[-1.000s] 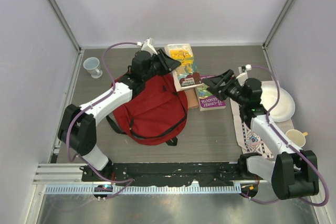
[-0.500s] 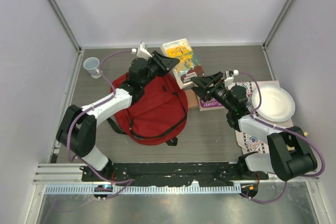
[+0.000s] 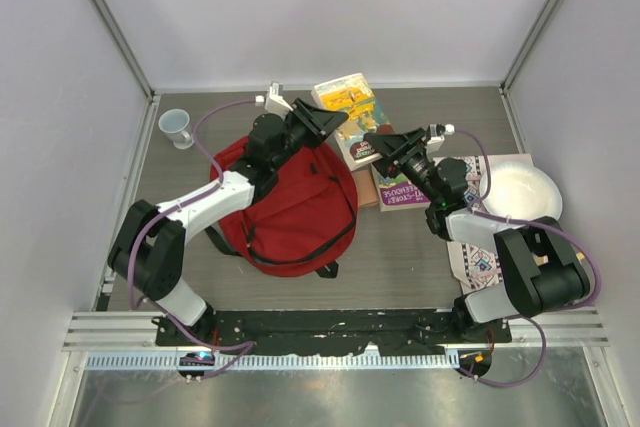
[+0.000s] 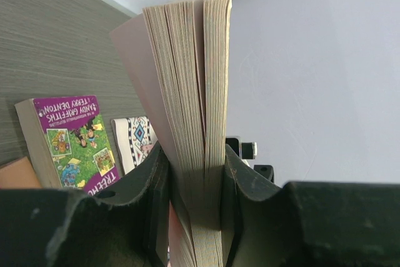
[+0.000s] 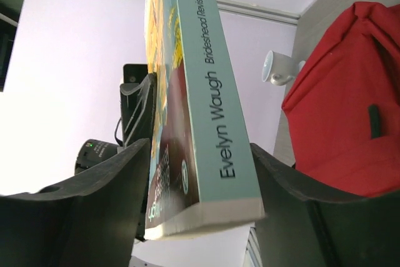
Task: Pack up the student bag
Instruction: Pick up the book from the center of the board.
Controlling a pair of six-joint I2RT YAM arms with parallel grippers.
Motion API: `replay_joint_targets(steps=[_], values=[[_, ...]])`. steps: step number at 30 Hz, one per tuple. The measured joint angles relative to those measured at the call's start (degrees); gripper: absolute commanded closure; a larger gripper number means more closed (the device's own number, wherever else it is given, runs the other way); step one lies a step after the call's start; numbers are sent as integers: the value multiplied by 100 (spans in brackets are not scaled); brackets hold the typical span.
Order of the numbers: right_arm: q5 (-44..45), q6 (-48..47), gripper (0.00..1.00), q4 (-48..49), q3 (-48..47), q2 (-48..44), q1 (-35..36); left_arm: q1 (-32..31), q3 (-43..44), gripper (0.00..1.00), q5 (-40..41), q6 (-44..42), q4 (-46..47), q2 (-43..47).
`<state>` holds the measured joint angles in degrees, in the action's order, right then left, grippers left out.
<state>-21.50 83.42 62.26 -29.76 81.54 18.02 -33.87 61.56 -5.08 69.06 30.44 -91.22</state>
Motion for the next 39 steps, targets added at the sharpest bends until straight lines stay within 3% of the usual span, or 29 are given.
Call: replay_joint_targets(steps=[5,11,14,18,20,21,22,24,25,28,31,39], values=[[24,160,43,310,-46,136,35,-46,-4,100,0,37,20,0],[85,236,41,431,-57,136,90,-55,-83,100,35,103,61,0],[120,251,54,431,-52,133,101,-57,-85,100,59,103,61,0],[195,317,88,435,-2,133,120,-59,-85,100,72,96,68,0],[221,358,99,435,15,111,133,-59,-87,100,83,96,61,0],[236,354,99,435,22,101,138,-63,-87,97,90,87,61,0],[247,348,99,431,31,79,140,-63,-87,82,87,76,63,0],[271,299,99,341,55,0,140,-66,-87,62,79,20,50,0],[289,223,99,203,59,-81,140,-68,-79,46,68,-68,0,0],[428,-149,99,-549,66,-538,142,-68,4,20,63,-533,-422,42],[625,-682,99,-1556,48,-1158,101,-66,68,13,160,-1139,-1062,258],[990,-1829,99,-4122,-208,-1947,-372,-66,339,11,260,-2916,-2706,1016]])
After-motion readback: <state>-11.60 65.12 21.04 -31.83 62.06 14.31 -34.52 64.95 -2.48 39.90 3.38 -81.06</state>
